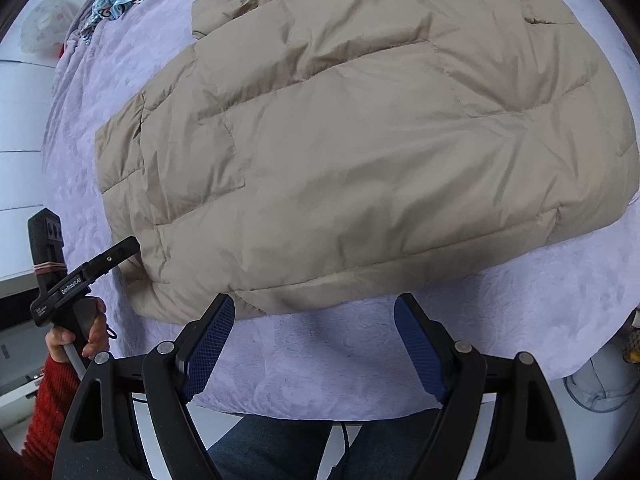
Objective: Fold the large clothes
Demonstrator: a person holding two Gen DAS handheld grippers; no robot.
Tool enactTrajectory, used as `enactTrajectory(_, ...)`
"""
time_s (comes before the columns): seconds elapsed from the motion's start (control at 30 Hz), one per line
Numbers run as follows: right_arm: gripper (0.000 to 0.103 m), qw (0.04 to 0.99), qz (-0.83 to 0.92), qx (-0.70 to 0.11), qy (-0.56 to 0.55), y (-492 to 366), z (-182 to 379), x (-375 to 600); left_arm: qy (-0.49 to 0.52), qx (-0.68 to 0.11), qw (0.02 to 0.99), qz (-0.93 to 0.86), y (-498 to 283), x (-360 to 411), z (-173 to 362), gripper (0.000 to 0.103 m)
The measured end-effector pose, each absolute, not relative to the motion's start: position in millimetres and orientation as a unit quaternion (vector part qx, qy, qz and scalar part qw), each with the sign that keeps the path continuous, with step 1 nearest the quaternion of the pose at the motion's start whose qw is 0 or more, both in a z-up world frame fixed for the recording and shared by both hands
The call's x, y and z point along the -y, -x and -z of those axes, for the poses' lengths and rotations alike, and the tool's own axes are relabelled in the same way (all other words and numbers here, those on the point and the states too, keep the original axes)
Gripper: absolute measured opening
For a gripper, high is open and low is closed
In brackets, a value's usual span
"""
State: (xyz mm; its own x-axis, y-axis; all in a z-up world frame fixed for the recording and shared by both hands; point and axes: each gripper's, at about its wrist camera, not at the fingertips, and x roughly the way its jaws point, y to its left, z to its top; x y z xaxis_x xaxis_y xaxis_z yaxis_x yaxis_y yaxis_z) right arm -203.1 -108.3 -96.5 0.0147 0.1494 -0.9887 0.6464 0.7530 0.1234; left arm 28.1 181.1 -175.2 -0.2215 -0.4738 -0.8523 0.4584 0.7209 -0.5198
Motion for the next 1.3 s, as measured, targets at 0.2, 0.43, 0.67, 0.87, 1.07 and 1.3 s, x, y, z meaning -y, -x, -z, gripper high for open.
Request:
enactTrajectory(0.2,0.084,0.648,0.203,-0.676,-0.285,202,95,111,0.046,-0.685,0.594,0.420,-36,-139,184,0.102)
enactTrajectory(0.43,0.084,0.674,0.222,-0.655,-0.260,199,74,128,0.049,-0.702,0.540,0.462,-32,-112,189,0.038)
enactTrajectory(0.67,0.014,0.731,0.225,-0.609,-0.210,187,59,164,0.066,-0.672,0.562,0.479,-21,-115,133,0.023)
enactTrajectory(0.87,0.013,0.753,0.161,-0.608,-0.192,149,91,190,0.073,-0.651,0.592,0.470,4,-92,64,0.023)
enactTrajectory(1.07,0.010,0.737,0.108,-0.611,-0.268,134,142,225,0.026,-0.636,0.615,0.466,48,-16,3,0.023)
enactTrajectory(1.3,0.008,0.717,0.067,-0.606,-0.338,145,150,250,-0.070,-0.632,0.624,0.453,92,100,-22,0.023)
